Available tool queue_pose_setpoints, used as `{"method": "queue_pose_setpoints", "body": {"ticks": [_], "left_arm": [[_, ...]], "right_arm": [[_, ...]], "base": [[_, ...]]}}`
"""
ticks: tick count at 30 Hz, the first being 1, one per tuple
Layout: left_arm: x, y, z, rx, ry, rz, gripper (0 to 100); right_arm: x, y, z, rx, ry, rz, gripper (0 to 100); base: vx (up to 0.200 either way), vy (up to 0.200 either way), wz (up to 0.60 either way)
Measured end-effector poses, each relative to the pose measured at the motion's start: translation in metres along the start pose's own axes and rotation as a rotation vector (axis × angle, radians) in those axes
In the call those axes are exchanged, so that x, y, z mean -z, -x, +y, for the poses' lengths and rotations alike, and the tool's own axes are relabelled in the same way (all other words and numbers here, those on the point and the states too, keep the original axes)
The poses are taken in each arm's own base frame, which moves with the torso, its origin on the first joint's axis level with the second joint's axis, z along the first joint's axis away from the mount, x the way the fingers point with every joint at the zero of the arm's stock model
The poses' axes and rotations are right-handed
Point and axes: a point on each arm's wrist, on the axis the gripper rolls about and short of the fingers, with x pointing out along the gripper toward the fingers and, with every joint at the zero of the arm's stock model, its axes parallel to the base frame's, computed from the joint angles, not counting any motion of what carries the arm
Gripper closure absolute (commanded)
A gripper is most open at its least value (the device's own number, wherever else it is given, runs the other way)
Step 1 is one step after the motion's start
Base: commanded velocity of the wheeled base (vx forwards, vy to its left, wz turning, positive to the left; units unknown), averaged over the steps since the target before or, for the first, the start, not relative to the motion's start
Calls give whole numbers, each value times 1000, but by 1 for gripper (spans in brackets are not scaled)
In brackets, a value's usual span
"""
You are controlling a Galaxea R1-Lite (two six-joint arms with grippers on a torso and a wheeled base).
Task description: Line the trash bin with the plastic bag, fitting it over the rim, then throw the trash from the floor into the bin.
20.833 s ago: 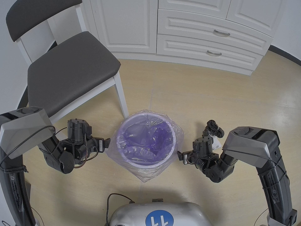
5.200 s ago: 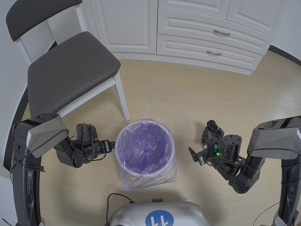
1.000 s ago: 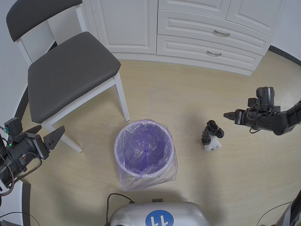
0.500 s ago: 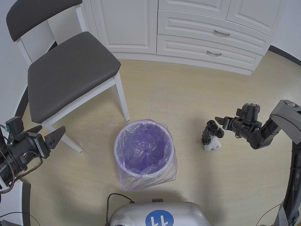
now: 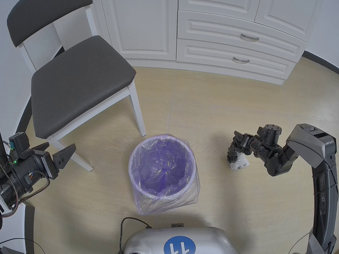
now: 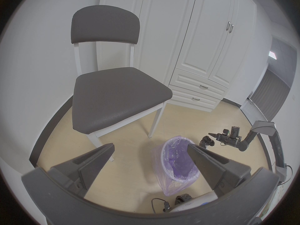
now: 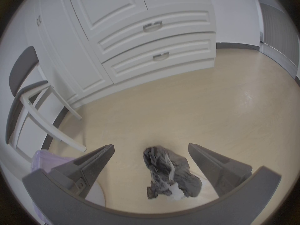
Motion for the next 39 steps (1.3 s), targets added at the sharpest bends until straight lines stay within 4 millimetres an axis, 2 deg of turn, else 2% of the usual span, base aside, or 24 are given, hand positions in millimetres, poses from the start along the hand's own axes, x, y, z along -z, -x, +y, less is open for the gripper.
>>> {"method": "queue_pose_setpoints", "body": {"ticks": [10,39], "left_arm": [[1,-1,0,-1,0,6,0],[6,-6,1,-6,-1,40,0]], "right_arm": [[20,-10,-4,15,-11,7,0],[49,-25,-22,44,-7,33,0]], "base": [[0,0,0],[0,0,0]]}}
